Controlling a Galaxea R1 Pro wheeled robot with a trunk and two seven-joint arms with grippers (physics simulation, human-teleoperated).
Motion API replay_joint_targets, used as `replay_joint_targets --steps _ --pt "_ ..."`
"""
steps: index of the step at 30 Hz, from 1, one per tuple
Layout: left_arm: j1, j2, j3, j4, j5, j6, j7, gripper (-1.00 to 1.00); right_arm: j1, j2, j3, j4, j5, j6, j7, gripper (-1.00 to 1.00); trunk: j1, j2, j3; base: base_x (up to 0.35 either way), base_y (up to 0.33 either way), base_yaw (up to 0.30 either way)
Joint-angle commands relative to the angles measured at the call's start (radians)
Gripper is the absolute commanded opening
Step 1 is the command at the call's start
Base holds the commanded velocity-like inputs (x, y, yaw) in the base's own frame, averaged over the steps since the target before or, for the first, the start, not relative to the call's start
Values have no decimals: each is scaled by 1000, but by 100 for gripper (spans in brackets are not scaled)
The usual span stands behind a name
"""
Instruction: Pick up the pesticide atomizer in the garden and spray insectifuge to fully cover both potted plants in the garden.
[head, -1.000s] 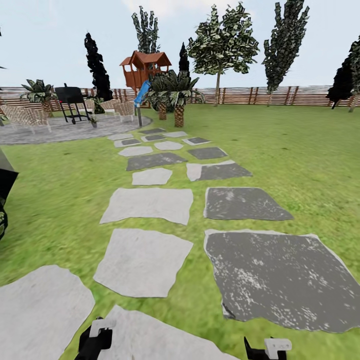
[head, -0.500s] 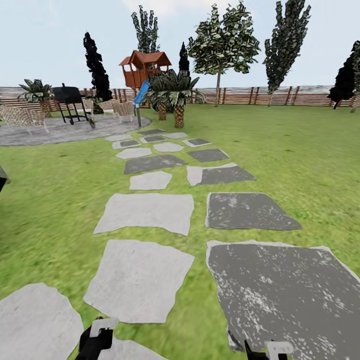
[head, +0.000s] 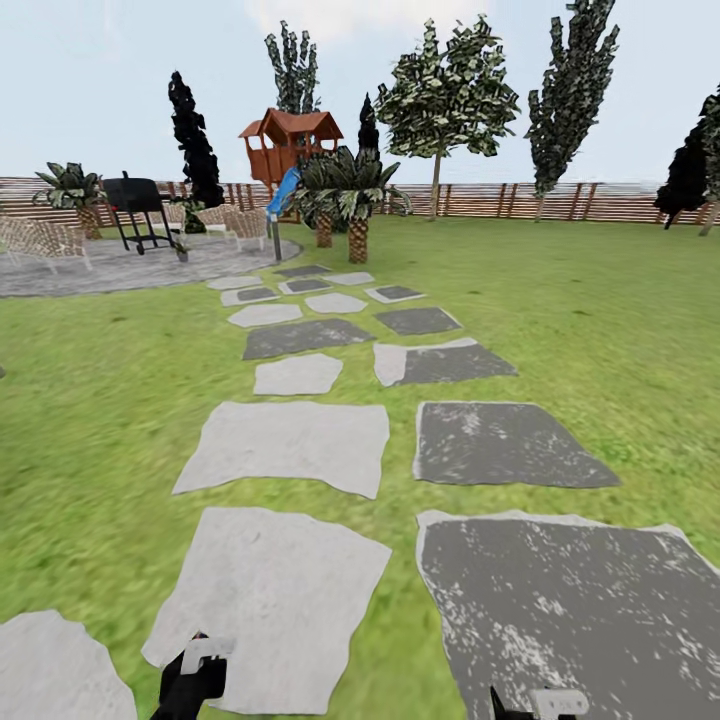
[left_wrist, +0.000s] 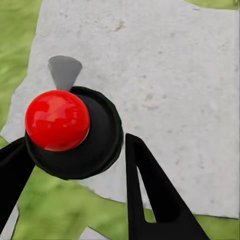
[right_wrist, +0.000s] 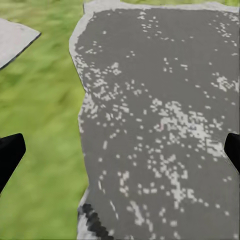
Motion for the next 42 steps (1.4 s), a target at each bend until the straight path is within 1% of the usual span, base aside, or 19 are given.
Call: replay_joint_targets --steps 1,3,5,8,14,31,42 --pt "0 0 -9 -1 0 -2 8 -100 -1 0 3 -4 -12 -3 5 100 0 0 -1 341 0 0" --pt "0 0 -9 -1 0 -2 8 -100 -1 -13 -2 -10 -14 -4 3 100 0 0 -1 341 0 0" --pt "0 0 -9 -1 -1 -2 8 -100 -1 -24 2 -11 -13 -4 4 100 0 0 -1 341 0 0" --pt "0 -1 -9 -1 -2 -2 8 -100 -1 -30 6 -10 -8 -5 8 100 0 0 -1 341 0 0" --pt "0 -2 -10 -1 -3 -2 8 -100 -1 -31 7 -8 -5 -7 8 100 0 0 -1 341 0 31" --pt "0 -3 -10 -1 -3 -2 8 -100 -1 -31 7 -5 -5 -8 7 100 0 0 -6 341 0 251" --pt "0 -3 -10 -1 -2 -2 8 -100 -1 -31 7 -2 -5 -8 7 100 0 0 -6 341 0 15"
